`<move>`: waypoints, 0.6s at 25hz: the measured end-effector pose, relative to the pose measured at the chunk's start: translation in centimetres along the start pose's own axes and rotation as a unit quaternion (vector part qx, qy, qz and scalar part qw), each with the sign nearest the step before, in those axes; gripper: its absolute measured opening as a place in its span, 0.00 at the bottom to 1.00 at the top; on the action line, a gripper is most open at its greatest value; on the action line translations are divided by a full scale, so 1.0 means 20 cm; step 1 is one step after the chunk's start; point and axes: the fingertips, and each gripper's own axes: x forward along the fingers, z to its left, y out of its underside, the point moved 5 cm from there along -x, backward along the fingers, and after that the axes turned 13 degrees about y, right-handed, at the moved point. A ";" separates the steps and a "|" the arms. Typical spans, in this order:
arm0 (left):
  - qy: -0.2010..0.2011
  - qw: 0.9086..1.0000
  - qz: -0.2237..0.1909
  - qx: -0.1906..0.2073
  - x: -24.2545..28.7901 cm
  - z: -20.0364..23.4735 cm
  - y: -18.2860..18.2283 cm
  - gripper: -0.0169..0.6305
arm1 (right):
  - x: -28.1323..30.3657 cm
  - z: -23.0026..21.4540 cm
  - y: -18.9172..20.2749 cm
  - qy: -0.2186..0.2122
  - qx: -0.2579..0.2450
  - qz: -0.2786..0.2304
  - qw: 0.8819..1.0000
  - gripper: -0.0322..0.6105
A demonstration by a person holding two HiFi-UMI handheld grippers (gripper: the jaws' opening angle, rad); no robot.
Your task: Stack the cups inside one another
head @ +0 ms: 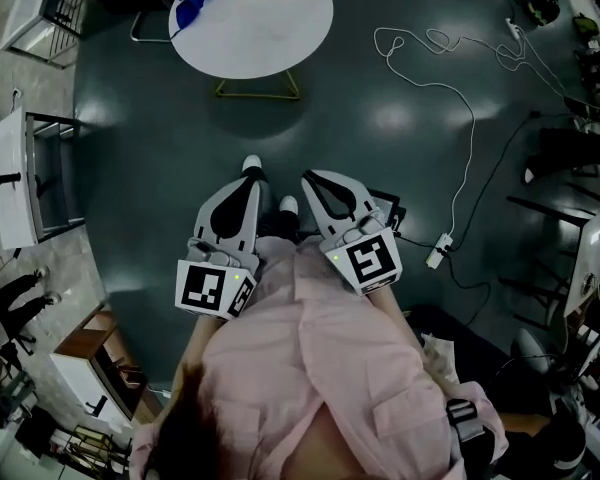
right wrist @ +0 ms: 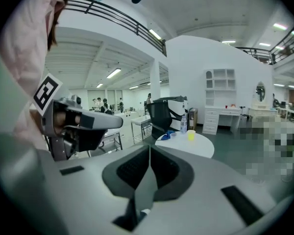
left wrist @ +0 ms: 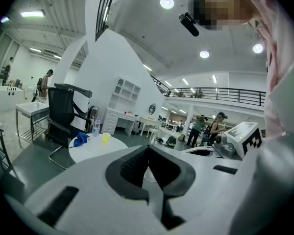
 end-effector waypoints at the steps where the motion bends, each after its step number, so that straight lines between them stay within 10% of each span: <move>1: 0.001 1.000 0.000 0.002 0.01 0.04 -0.02 0.05 | 0.04 -0.03 -0.02 0.010 0.014 -0.007 1.000 0.10; 15: 0.034 0.999 0.014 0.033 0.13 0.56 -0.31 0.05 | 0.46 -0.17 -0.24 0.089 0.128 -0.040 0.987 0.10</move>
